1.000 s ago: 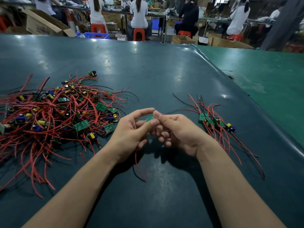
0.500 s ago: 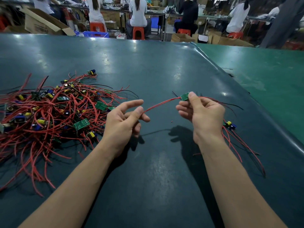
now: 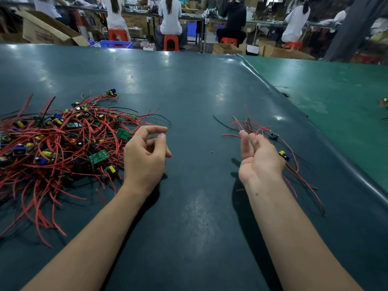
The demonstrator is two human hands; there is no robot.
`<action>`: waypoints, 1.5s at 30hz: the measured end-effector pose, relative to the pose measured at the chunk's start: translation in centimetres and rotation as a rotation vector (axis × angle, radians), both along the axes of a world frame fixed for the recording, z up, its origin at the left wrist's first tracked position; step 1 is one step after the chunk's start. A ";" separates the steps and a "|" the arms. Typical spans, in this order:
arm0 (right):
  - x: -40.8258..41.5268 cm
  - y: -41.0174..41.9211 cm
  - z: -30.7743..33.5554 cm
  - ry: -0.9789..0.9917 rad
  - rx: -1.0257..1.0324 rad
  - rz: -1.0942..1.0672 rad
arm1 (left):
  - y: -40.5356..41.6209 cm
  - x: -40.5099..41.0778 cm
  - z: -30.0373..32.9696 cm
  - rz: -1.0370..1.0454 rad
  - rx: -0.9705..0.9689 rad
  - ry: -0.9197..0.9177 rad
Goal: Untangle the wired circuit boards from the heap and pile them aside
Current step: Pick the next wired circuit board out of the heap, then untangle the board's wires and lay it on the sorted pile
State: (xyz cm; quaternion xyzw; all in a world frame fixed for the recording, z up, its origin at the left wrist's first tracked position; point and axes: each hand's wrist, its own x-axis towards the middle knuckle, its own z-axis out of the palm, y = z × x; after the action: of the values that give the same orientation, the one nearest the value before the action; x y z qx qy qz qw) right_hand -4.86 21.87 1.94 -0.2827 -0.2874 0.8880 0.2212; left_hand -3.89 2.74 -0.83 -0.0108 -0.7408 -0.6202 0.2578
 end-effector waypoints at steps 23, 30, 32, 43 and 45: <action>-0.7 -3.7 -2.9 -0.061 1.165 0.304 | -2.9 1.1 -0.1 0.523 -1.064 -0.325; -0.7 -3.2 -3.4 -0.045 1.191 0.372 | -3.4 1.1 -0.2 0.442 -0.845 -0.186; -0.5 -3.3 -3.4 -0.033 1.188 0.375 | -3.4 1.3 0.1 0.418 -0.724 -0.067; 1.5 -3.8 -2.3 0.304 0.824 0.937 | 1.2 2.7 0.1 0.032 -0.644 0.771; 1.6 -3.7 -2.2 0.338 0.721 1.010 | 1.7 2.7 -0.3 -0.053 -0.623 0.727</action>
State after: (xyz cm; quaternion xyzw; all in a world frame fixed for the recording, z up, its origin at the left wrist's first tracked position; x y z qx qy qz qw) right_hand -3.28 18.13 -0.23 0.1232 -0.6267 0.7628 -0.1007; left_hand -1.23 4.40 -1.16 -0.3225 -0.7527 -0.3307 0.4690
